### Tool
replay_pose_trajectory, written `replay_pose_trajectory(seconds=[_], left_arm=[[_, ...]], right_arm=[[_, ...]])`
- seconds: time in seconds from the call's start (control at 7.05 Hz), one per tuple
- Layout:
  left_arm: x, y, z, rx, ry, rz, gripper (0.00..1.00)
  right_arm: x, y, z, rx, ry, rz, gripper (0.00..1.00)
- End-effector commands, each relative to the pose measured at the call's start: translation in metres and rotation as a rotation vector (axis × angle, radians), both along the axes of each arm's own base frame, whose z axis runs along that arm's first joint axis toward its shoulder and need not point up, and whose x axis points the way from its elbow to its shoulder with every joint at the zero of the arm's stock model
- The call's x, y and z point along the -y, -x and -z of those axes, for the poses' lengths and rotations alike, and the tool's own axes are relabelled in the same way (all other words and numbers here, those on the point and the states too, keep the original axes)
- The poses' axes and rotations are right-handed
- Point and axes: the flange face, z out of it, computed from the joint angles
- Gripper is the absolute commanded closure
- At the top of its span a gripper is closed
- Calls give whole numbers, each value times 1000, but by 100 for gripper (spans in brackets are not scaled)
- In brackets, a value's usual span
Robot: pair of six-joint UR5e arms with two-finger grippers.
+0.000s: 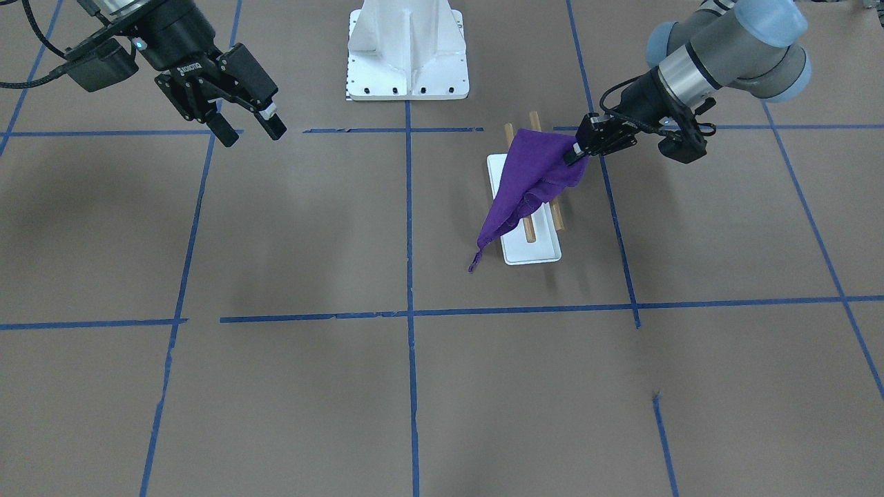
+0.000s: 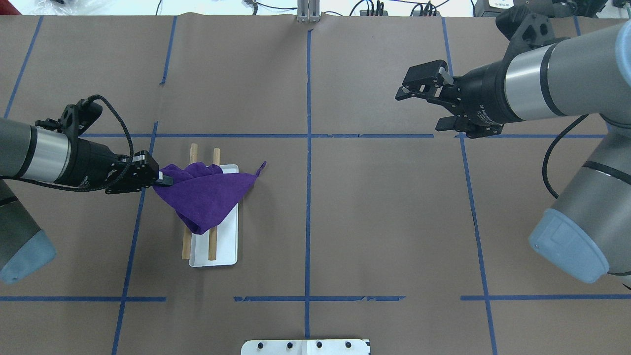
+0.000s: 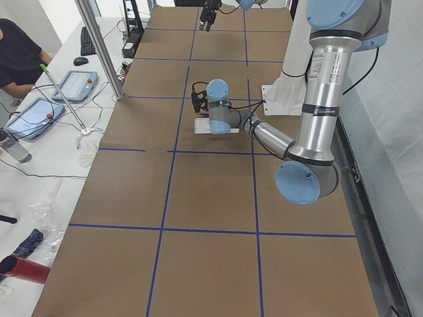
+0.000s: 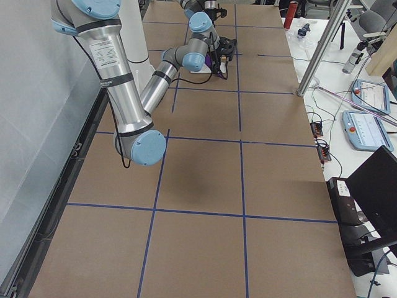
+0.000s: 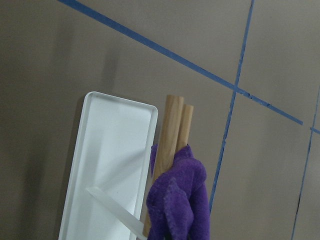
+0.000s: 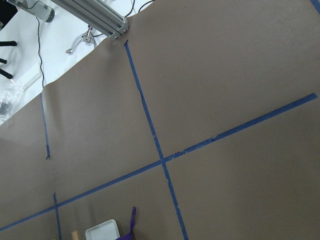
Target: Hang towel on rack
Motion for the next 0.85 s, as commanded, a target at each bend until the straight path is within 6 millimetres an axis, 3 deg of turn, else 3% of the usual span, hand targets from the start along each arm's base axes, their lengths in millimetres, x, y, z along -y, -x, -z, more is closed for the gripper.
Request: replay_pose_trajectory(seconds=[0.0, 0.14, 0.57, 0.71], left_arm=[[8, 8, -9, 16, -19, 14, 100], [13, 15, -14, 27, -48, 1, 100], [19, 9, -29, 47, -30, -3, 98], [20, 6, -30, 49, -28, -6, 36]], right_arm=[[1, -2, 0, 0, 0, -3, 0], [1, -3, -1, -2, 0, -6, 0], [2, -5, 0, -1, -1, -9, 0], [2, -6, 0, 0, 1, -9, 0]])
